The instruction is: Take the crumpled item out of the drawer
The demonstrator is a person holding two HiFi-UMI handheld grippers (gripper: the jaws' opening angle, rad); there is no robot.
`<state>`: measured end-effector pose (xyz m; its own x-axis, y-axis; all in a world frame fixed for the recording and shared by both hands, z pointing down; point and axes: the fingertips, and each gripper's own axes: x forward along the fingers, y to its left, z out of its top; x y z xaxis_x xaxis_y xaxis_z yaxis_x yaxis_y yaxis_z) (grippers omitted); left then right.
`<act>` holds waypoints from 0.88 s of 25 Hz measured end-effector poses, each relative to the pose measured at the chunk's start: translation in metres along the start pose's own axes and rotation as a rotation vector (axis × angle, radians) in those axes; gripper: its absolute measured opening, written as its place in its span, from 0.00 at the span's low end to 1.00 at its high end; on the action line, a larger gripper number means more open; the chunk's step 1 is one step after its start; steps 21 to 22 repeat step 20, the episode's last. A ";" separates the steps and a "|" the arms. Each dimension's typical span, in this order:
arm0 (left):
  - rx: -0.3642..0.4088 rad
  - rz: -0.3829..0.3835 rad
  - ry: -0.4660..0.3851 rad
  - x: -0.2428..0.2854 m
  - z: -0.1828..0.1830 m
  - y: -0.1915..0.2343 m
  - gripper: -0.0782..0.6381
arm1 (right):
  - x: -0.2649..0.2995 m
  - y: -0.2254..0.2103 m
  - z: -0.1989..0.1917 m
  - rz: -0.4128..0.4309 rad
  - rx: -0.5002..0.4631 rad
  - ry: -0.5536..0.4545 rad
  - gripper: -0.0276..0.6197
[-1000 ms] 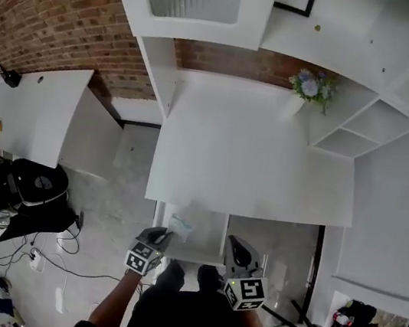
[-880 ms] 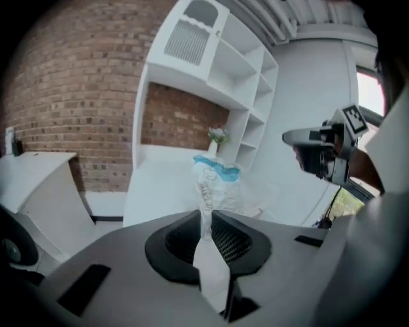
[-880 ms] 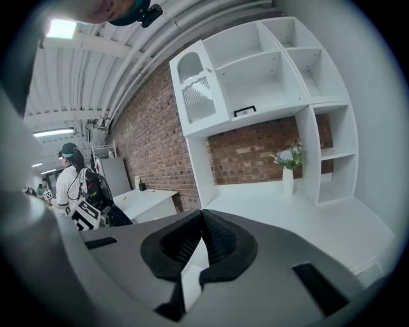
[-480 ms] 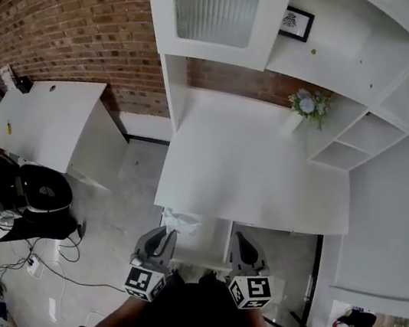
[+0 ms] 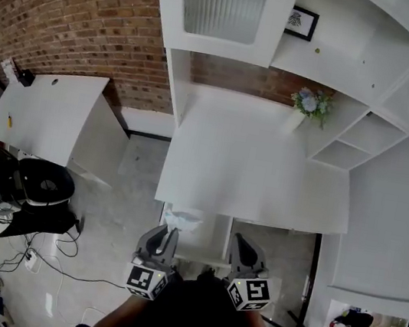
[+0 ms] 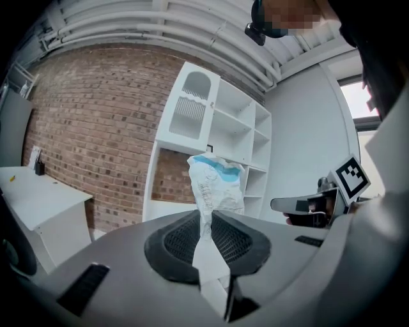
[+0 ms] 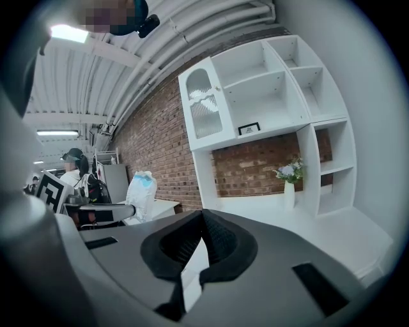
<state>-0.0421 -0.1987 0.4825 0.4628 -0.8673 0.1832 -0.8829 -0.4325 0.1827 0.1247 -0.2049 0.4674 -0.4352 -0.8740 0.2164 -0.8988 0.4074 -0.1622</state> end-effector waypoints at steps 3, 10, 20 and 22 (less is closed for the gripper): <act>-0.001 -0.007 -0.005 -0.002 0.001 -0.004 0.21 | -0.003 -0.001 0.000 -0.003 0.001 -0.003 0.06; 0.006 -0.005 -0.019 -0.003 0.004 -0.002 0.21 | -0.002 0.002 0.000 0.004 -0.005 0.005 0.06; -0.001 -0.004 -0.005 -0.005 -0.003 -0.007 0.21 | -0.006 0.000 -0.002 0.007 0.000 0.013 0.06; -0.001 -0.004 -0.005 -0.005 -0.003 -0.007 0.21 | -0.006 0.000 -0.002 0.007 0.000 0.013 0.06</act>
